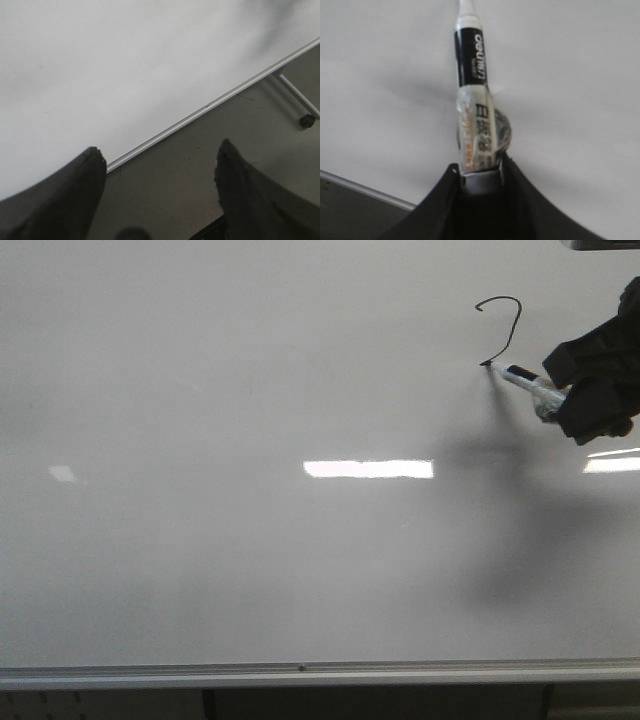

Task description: Write number 2 on whiteboard

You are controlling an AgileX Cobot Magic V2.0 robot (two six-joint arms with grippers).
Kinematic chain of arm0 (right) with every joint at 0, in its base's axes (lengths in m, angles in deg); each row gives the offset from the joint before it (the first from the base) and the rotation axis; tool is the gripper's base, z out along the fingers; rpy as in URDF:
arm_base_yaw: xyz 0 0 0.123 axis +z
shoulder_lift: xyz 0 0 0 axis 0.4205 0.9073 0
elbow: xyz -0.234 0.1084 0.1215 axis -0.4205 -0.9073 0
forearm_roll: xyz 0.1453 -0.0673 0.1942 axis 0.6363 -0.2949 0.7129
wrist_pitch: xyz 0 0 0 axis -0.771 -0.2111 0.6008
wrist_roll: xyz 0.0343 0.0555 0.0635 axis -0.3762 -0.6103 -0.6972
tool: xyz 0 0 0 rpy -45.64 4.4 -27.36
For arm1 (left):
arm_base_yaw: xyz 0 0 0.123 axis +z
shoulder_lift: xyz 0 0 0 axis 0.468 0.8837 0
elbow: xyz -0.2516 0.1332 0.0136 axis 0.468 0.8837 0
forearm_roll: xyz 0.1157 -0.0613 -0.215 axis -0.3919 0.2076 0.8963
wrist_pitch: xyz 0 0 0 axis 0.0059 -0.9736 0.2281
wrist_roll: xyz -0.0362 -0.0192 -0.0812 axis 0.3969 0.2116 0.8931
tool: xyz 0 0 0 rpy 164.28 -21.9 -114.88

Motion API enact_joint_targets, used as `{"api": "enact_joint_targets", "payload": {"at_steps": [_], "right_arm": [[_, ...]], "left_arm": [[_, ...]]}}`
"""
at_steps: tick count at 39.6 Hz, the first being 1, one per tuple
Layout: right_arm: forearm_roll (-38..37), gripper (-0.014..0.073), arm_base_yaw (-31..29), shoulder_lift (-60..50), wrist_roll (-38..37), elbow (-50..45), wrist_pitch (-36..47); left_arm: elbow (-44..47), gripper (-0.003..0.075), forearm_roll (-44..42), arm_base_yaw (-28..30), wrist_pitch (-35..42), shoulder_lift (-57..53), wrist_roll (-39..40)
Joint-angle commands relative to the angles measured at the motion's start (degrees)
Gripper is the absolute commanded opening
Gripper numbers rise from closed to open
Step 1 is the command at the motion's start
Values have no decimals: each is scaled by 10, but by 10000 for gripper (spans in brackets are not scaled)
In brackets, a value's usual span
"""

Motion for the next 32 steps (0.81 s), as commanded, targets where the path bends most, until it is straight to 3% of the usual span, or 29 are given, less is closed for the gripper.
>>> {"api": "enact_joint_targets", "payload": {"at_steps": [1,7,17,27,32], "right_arm": [[-5,74,-32,-15,3,16,22],[1,74,-75,-15,3,16,8],[14,74,-65,-52,3,16,-4],[14,74,-8,-214,21,17,-129],[14,74,38,-284,42,34,-233]], "left_arm": [[-14,462,5,3,33,-1,5],[-14,462,5,3,33,-1,5],[-14,462,5,3,33,-1,5],[-14,462,5,3,33,-1,5],[-14,462,5,3,33,-1,5]]}}
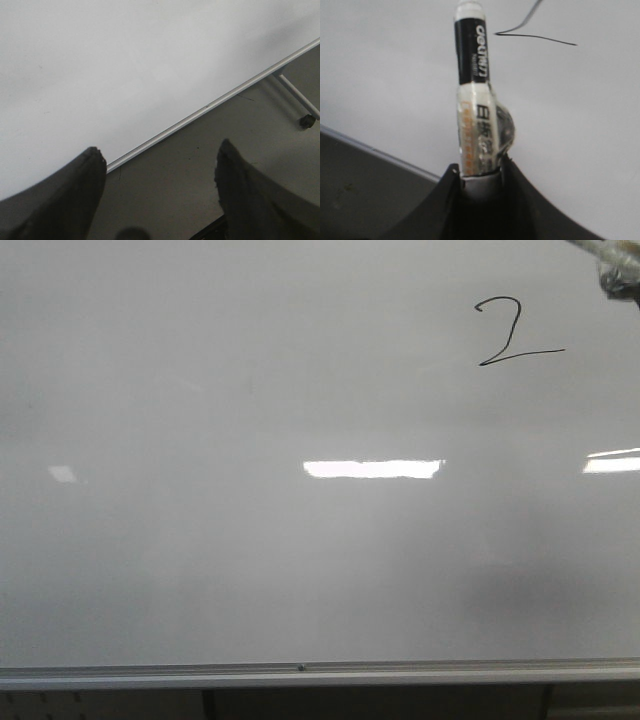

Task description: Write number 2 on whiteboard

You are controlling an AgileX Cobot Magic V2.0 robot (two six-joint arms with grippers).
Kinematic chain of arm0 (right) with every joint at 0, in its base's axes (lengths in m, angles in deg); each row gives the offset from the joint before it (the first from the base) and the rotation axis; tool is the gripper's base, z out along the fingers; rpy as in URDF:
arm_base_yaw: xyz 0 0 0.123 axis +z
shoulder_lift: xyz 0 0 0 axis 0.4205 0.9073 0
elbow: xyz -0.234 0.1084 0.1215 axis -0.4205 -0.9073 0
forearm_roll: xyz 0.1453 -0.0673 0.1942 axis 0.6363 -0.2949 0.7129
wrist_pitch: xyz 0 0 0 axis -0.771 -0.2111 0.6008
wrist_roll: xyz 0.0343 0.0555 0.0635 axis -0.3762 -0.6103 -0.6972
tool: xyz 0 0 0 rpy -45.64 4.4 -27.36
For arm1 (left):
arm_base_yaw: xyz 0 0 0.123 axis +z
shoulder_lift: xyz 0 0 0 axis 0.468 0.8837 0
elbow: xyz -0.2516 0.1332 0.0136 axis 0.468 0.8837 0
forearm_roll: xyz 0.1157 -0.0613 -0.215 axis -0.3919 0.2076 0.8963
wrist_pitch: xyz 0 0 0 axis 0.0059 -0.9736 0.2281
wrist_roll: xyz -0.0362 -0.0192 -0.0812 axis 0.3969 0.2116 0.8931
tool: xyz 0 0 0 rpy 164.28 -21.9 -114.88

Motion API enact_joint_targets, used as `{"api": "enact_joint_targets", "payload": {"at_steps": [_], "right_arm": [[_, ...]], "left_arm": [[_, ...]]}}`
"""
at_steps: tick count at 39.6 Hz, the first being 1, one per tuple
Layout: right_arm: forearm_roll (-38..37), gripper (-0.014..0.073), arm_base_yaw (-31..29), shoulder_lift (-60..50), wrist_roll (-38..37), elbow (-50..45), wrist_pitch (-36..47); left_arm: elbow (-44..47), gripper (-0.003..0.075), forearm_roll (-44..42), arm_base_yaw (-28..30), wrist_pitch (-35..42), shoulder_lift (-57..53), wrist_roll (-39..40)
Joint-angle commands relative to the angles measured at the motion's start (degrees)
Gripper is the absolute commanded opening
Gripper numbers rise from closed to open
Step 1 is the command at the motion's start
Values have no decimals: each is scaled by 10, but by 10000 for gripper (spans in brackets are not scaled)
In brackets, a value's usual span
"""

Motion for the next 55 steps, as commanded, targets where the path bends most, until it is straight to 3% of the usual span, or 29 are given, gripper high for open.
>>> {"api": "enact_joint_targets", "payload": {"at_steps": [1,11,15,31,40,45,55], "right_arm": [[7,74,30,-52,25,35,-60],[13,74,90,-94,57,105,-296],[28,74,99,-94,66,113,-334],[132,74,102,-91,192,113,-344],[162,74,102,-73,251,113,-347],[162,74,102,-57,258,113,-347],[162,74,102,-29,262,113,-344]], "left_arm": [[-14,462,5,3,33,-1,5],[-14,462,5,3,35,-1,5],[-14,462,5,3,41,-1,5],[19,462,32,1,66,4,-4],[-27,462,136,-31,12,77,-204],[-64,468,146,-78,-1,132,-267],[-158,664,148,-193,-5,225,-328]]}}
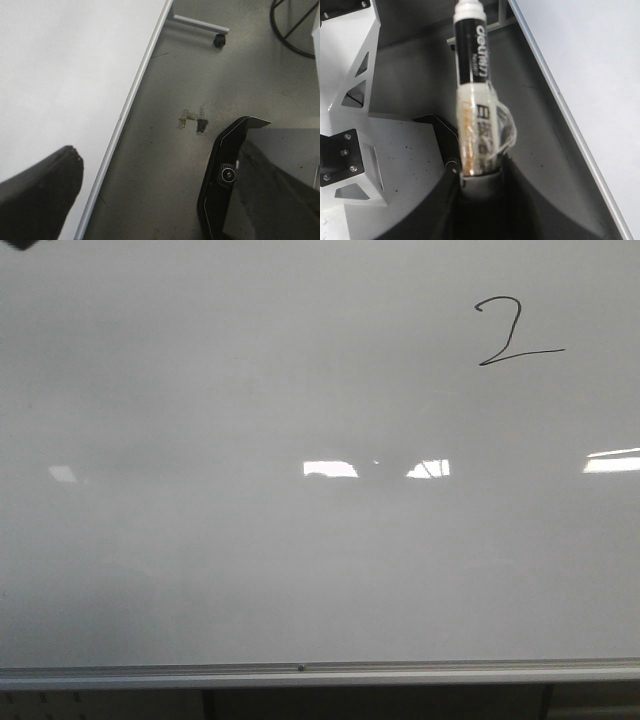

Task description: Write number 2 on whiteboard

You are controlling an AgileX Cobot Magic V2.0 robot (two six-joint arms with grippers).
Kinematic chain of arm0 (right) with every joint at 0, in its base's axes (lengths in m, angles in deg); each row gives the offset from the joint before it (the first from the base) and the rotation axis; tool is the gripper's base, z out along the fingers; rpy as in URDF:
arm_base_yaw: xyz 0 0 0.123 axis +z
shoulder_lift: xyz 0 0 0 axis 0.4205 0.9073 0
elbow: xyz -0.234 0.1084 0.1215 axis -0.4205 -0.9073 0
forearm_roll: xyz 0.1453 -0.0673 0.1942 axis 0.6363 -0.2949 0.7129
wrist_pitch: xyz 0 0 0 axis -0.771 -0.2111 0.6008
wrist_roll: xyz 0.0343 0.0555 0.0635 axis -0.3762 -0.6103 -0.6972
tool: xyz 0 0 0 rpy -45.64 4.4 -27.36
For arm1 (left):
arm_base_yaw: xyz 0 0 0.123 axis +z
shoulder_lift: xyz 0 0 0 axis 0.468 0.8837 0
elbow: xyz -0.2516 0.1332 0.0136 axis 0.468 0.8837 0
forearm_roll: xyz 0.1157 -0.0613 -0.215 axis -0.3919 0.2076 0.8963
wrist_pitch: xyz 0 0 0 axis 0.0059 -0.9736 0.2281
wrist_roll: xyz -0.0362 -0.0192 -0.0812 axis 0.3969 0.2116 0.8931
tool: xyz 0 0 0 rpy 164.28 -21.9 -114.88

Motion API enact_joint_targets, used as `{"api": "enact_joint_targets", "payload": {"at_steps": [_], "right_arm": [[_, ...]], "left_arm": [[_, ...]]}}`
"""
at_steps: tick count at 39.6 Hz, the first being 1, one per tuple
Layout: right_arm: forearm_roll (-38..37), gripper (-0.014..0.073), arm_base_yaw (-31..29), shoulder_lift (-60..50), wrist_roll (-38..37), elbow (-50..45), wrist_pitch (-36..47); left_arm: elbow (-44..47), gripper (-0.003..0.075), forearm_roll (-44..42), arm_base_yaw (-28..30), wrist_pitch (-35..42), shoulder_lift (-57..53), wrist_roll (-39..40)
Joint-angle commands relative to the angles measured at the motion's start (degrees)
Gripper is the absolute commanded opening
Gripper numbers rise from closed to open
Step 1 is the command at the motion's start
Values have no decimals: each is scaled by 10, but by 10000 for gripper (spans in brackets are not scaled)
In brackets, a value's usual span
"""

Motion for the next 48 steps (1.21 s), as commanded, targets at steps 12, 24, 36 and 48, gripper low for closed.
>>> {"api": "enact_joint_targets", "payload": {"at_steps": [12,24,36,48], "right_arm": [[29,74,2,10,14,18,22],[28,74,2,10,14,18,22],[28,74,2,10,14,18,23],[24,74,2,10,14,18,23]], "left_arm": [[-141,662,23,-136,27,111,-89],[-195,616,34,-161,12,186,-89],[-196,279,65,-161,20,186,-89],[-214,209,76,-161,15,186,-89]]}}
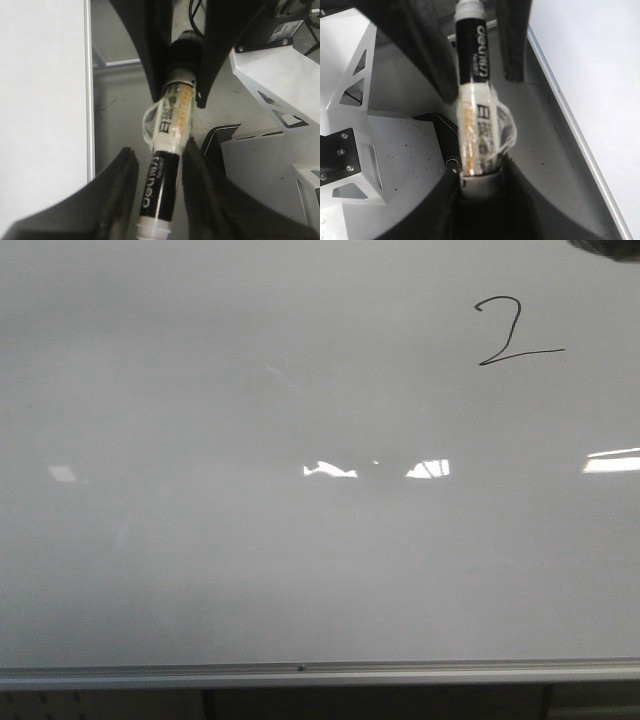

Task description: Write number 2 on whiteboard

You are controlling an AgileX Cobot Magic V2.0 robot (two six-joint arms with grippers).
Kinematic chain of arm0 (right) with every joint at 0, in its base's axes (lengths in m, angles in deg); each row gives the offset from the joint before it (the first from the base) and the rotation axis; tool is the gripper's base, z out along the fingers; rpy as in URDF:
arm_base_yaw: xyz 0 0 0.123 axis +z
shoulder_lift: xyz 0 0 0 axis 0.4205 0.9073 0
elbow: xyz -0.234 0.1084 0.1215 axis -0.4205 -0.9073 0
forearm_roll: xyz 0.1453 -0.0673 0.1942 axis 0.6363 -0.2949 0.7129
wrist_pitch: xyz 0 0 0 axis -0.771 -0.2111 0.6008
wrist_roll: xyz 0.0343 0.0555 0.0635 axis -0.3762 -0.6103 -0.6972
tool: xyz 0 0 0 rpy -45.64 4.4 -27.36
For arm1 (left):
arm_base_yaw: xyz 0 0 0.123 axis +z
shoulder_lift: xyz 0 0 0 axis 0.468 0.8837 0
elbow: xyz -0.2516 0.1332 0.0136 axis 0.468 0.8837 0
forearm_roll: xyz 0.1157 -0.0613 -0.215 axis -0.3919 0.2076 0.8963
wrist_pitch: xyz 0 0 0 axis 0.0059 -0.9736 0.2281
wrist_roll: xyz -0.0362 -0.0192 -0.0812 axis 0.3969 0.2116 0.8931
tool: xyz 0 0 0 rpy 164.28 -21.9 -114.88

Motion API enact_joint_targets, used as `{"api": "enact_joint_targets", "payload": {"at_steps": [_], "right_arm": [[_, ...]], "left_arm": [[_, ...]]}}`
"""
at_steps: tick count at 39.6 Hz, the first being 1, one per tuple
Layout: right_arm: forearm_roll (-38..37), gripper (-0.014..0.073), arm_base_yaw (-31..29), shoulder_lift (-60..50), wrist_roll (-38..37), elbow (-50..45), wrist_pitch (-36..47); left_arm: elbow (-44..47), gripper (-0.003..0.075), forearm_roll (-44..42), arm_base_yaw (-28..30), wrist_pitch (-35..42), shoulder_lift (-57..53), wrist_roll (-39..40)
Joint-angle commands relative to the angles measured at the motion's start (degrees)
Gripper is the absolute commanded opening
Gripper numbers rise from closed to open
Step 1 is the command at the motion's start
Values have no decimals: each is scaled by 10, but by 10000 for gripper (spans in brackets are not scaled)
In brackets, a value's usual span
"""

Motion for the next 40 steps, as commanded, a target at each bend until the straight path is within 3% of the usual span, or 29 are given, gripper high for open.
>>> {"api": "enact_joint_targets", "payload": {"at_steps": [1,15,26,30,37,40], "right_arm": [[23,74,2,-2,7,18,17],[21,78,2,-2,7,18,17],[21,85,2,-2,7,18,17],[19,184,2,-2,7,18,18],[-4,479,2,-2,5,18,23],[-35,538,0,-4,-10,19,23]], "left_arm": [[-21,209,25,-4,12,-19,-1],[-21,199,5,-4,-13,-18,0],[-21,18,3,-4,-13,-18,0],[-21,9,3,-4,-14,-18,0],[-21,9,-17,-4,-18,-18,6],[-21,9,-46,-4,-24,-20,37]]}}
